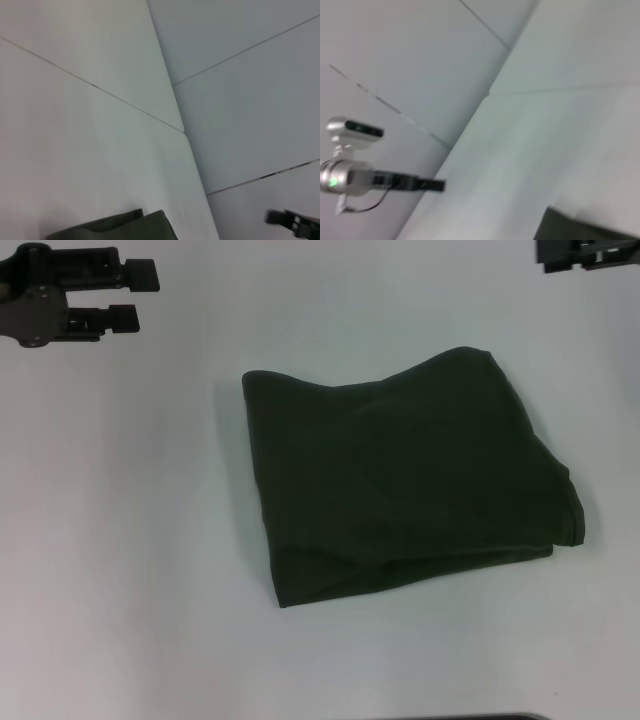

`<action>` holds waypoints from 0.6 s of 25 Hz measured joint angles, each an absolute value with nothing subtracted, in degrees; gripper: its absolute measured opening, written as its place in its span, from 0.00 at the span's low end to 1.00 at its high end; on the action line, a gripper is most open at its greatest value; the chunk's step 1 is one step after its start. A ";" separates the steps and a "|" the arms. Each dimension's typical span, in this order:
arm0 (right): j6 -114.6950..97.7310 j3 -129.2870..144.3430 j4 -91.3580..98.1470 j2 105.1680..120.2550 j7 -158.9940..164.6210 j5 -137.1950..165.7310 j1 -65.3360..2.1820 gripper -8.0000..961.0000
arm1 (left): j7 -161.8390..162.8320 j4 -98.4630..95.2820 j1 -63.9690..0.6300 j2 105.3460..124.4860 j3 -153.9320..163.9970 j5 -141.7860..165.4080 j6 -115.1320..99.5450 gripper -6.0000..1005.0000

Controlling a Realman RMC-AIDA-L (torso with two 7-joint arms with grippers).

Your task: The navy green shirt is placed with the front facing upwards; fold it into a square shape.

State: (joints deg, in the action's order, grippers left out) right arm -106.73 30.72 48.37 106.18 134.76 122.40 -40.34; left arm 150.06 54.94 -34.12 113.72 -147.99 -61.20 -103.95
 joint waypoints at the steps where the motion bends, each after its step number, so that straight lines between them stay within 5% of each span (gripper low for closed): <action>1: -105.16 31.01 48.30 106.60 133.86 122.62 -40.27 0.43 | 150.06 54.90 -34.05 113.72 -148.01 -61.22 -103.95 0.76; 5: -100.44 32.37 46.77 107.18 133.08 124.60 -40.04 0.60 | 150.05 54.83 -33.92 113.72 -148.04 -61.26 -104.00 0.76; 8: -97.49 33.85 46.16 106.55 136.03 130.31 -40.28 0.84 | 150.04 54.88 -33.93 113.72 -148.03 -61.27 -104.08 0.76; 15: -94.18 34.62 46.11 107.87 141.75 142.72 -40.23 0.87 | 150.11 54.60 -33.87 113.76 -148.01 -61.27 -103.72 0.76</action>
State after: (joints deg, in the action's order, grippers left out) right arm -94.18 34.62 46.11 107.87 141.76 142.72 -40.23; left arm 150.11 54.60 -33.87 113.76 -148.01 -61.27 -103.72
